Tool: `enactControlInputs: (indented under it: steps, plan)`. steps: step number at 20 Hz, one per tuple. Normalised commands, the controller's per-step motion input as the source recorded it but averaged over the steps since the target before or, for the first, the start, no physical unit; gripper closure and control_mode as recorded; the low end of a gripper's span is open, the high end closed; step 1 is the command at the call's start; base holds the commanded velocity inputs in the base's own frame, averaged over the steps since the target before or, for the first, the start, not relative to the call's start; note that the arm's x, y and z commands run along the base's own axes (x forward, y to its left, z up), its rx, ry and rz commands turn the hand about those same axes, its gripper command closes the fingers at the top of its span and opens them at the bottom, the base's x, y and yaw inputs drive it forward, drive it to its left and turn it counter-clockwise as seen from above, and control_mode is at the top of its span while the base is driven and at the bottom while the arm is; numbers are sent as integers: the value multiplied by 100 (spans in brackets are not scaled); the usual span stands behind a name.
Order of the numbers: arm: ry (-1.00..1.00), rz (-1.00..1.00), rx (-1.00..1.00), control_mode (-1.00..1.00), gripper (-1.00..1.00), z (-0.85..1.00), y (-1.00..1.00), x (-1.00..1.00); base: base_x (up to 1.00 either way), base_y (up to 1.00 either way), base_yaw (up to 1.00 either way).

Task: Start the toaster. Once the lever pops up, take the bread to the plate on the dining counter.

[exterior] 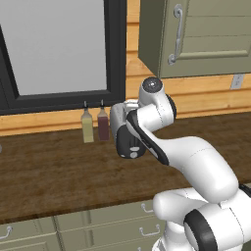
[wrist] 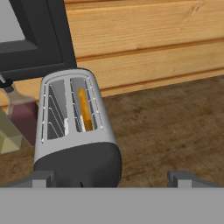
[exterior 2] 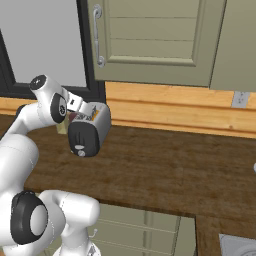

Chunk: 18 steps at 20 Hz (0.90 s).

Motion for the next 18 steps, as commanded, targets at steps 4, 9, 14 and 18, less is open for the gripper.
enactControlInputs:
  steps: [4,9,14,18]
  plan:
    - [0,0,0,-100,-100,0,0,0,0,0,0]
    - [0,0,0,-100,-100,0,0,0,0,0,0]
    - [0,0,0,-100,-100,0,0,0,0,0,0]
    - [0,0,0,-100,-100,0,0,0,0,0,0]
